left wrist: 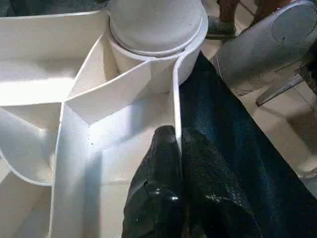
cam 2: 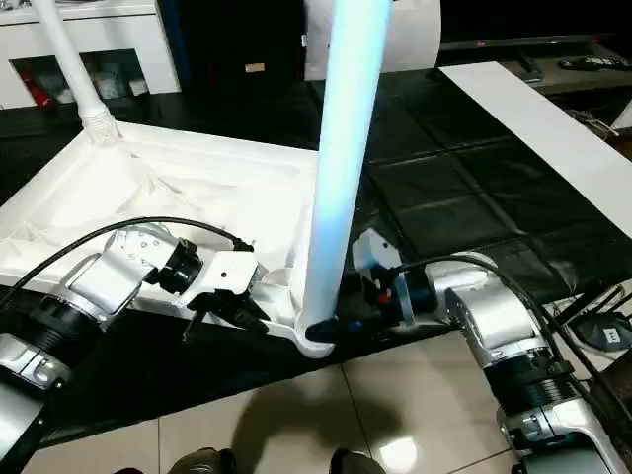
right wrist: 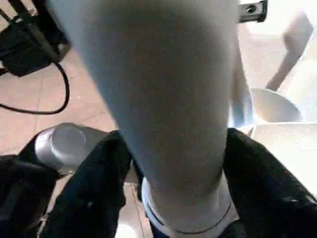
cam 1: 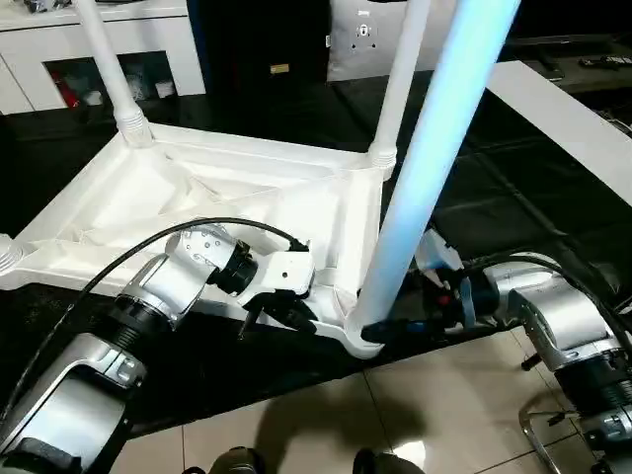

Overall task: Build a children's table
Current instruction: Rotate leg to tighten

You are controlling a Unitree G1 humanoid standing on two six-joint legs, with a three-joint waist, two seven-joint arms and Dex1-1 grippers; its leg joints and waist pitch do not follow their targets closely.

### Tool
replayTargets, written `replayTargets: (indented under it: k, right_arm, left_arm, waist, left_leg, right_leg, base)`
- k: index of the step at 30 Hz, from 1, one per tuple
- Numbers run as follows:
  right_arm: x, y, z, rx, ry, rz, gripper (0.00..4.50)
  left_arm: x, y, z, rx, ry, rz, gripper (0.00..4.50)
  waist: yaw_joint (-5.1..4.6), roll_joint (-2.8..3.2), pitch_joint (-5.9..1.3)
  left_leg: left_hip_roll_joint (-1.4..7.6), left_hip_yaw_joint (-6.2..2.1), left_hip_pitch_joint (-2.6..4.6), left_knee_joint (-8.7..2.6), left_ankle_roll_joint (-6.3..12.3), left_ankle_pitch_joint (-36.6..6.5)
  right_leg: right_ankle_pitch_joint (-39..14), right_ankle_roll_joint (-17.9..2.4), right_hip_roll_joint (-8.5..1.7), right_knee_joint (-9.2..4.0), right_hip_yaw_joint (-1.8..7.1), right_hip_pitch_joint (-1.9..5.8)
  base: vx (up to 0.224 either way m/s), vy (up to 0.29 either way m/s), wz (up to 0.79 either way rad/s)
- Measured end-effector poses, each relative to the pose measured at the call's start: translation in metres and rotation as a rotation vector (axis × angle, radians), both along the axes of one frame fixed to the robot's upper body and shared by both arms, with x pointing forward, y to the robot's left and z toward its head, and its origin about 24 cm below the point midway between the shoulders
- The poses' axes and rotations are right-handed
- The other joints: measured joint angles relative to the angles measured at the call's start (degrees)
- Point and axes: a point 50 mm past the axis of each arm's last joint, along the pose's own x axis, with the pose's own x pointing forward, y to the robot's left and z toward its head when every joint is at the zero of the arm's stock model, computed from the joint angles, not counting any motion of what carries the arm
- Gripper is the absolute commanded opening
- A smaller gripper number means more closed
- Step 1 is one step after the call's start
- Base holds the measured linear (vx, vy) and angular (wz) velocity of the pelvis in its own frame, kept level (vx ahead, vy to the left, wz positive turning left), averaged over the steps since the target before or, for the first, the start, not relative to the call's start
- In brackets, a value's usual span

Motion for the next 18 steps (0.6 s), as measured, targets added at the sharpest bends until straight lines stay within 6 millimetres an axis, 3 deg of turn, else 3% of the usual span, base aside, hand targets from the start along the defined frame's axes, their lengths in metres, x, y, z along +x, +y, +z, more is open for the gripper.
replayTargets:
  k: [9,18]
  right_arm:
    - [0.0014,0.0031,0.0009,-0.011,0.003,0.024,2.08]
    - [-0.0002,0.0026,0.0006,-0.003,0.017,0.01,2.03]
  left_arm:
    - [0.0004,0.0015,-0.0001,0.006,0.01,-0.023,0.0]
    - [0.0011,0.0025,-0.0007,-0.001,0.037,0.004,0.0]
  waist:
    - [0.12,0.0,0.0]
    - [0.12,0.0,0.0]
  left_leg:
    - [0.0,0.0,0.0,-0.01,0.0,0.0]
    - [0.0,0.0,0.0,-0.03,0.0,0.0]
  right_leg:
    - [0.0,0.0,-0.01,-0.01,0.0,0.02]
    - [0.0,0.0,-0.01,0.0,0.0,0.03]
  base:
    - [0.0,0.0,0.0]
    - [0.0,0.0,0.0]
